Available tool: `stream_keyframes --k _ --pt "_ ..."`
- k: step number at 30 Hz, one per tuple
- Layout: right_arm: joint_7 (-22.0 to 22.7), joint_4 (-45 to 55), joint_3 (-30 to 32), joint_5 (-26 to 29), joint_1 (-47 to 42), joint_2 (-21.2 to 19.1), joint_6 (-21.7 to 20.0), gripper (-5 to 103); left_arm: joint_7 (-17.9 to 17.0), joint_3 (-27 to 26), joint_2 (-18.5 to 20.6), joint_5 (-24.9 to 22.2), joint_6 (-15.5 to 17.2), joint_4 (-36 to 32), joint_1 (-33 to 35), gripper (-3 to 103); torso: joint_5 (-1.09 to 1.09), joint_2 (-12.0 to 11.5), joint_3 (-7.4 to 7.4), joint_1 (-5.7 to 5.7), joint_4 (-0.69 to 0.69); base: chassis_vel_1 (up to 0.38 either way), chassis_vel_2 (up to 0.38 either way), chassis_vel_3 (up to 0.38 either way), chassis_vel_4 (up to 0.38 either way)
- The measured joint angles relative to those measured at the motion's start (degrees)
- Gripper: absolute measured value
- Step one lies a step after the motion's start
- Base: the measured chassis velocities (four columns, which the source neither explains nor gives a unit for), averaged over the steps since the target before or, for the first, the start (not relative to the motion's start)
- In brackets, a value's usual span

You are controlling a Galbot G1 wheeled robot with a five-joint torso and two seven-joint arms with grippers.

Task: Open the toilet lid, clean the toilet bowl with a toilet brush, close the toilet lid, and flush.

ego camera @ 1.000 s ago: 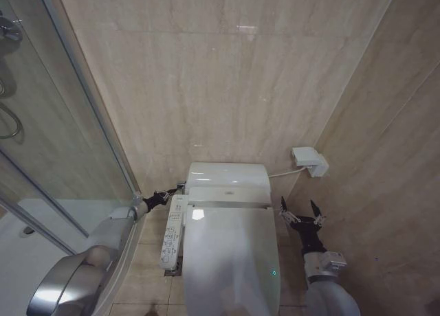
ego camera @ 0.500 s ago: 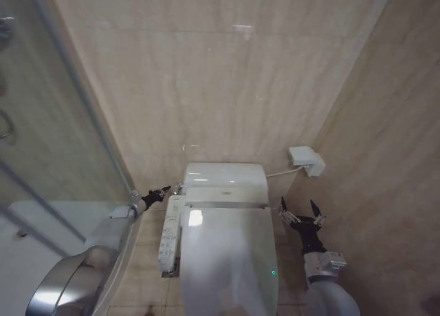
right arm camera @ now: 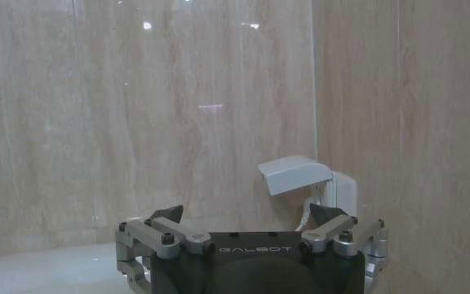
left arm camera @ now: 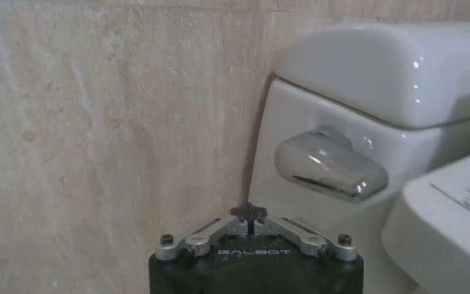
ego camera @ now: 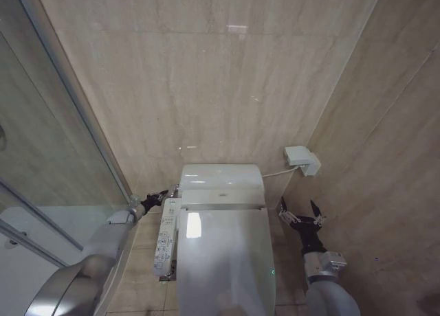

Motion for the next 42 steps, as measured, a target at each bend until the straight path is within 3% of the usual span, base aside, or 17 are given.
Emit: stream_keyframes --k 3,8,12,16,21,30,33,42 --pt "0.0 0.0 0.0 0.0 0.0 0.0 0.0 100 -1.7 -1.0 0.7 -0.4 -0.4 -3.2 2.6 0 0.00 0.0 0.01 0.01 0.01 0.000 0.000 0.000 0.000" --pt "0.0 0.0 0.0 0.0 0.0 0.0 0.0 100 -3.5 -3.5 2.5 -0.5 -3.9 -10.0 7.2 0 0.00 0.0 0.01 0.01 0.01 0.000 0.000 0.000 0.000" --pt "0.0 0.0 0.0 0.0 0.0 0.0 0.0 100 -7.0 -5.4 5.0 -0.4 -5.0 -21.0 12.7 0 0.01 0.0 0.00 0.01 0.01 0.000 0.000 0.000 0.000" --pt "0.0 0.0 0.0 0.0 0.0 0.0 0.0 100 -7.9 -6.9 6.8 0.9 -6.0 -26.4 16.0 0 0.00 0.0 0.01 0.01 0.00 0.000 0.000 0.000 0.000" --pt "0.0 0.0 0.0 0.0 0.0 0.0 0.0 100 -8.5 -7.4 8.7 0.6 -5.9 -30.3 18.5 0 0.01 0.0 0.01 0.01 0.01 0.000 0.000 0.000 0.000" --pt "0.0 0.0 0.0 0.0 0.0 0.0 0.0 100 -13.2 -9.4 9.7 -3.7 -5.7 -37.3 23.0 0 0.01 0.0 0.01 0.01 0.01 0.000 0.000 0.000 0.000" --pt "0.0 0.0 0.0 0.0 0.0 0.0 0.0 100 -17.0 -9.7 9.2 -7.0 -4.3 -40.1 24.3 0 0.01 0.0 0.01 0.01 0.00 0.000 0.000 0.000 0.000" --pt "0.0 0.0 0.0 0.0 0.0 0.0 0.0 100 -23.8 -9.2 8.9 -12.9 -2.6 -44.9 26.8 0 0.01 0.0 0.01 0.01 0.00 0.000 0.000 0.000 0.000"
